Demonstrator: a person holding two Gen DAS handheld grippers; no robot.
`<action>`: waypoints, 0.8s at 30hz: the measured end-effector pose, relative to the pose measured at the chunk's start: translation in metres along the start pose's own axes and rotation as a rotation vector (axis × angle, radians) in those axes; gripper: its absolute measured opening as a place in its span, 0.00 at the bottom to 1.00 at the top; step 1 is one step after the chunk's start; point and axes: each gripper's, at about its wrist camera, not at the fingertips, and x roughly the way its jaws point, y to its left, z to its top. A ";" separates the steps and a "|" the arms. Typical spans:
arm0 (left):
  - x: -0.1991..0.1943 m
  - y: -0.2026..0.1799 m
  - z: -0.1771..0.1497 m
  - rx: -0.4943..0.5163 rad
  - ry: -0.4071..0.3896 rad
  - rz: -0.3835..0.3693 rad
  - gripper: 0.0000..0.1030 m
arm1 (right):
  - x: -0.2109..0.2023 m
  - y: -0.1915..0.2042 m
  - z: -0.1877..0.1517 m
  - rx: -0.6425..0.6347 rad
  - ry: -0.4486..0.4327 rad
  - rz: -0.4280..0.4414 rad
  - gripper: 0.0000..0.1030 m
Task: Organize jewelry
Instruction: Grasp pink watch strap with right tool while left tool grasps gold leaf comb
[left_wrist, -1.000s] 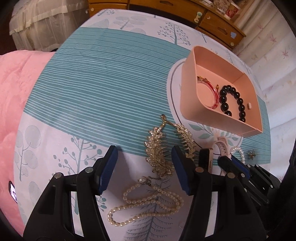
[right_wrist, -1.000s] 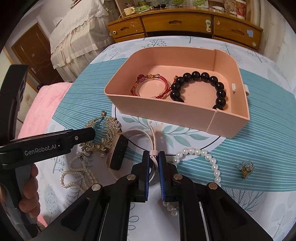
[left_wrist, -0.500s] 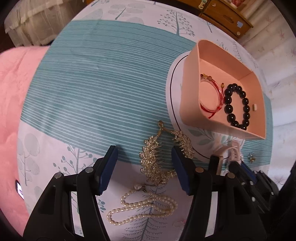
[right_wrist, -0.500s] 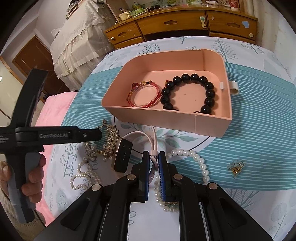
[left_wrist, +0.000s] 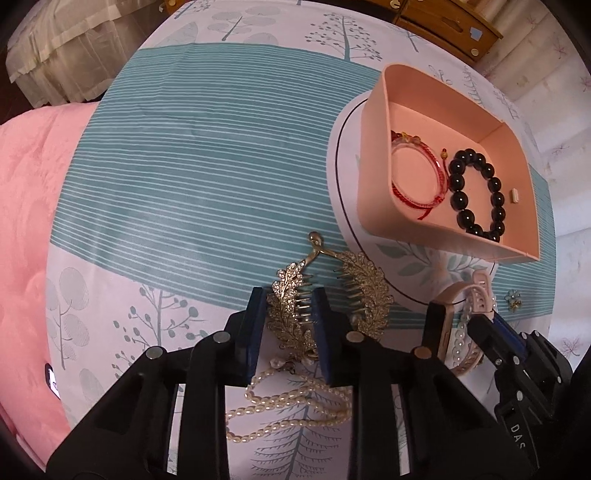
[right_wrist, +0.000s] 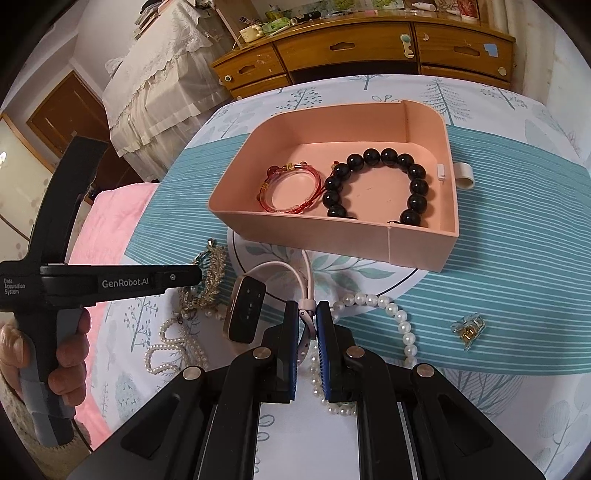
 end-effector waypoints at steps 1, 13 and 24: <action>-0.002 0.000 -0.001 0.002 -0.010 0.002 0.21 | -0.001 0.002 -0.001 -0.004 -0.002 -0.001 0.09; -0.060 -0.001 -0.017 0.048 -0.121 0.006 0.00 | -0.039 0.024 -0.005 -0.074 -0.074 -0.024 0.09; -0.028 0.019 -0.013 -0.017 -0.037 -0.099 0.12 | -0.057 0.030 -0.010 -0.091 -0.093 -0.032 0.09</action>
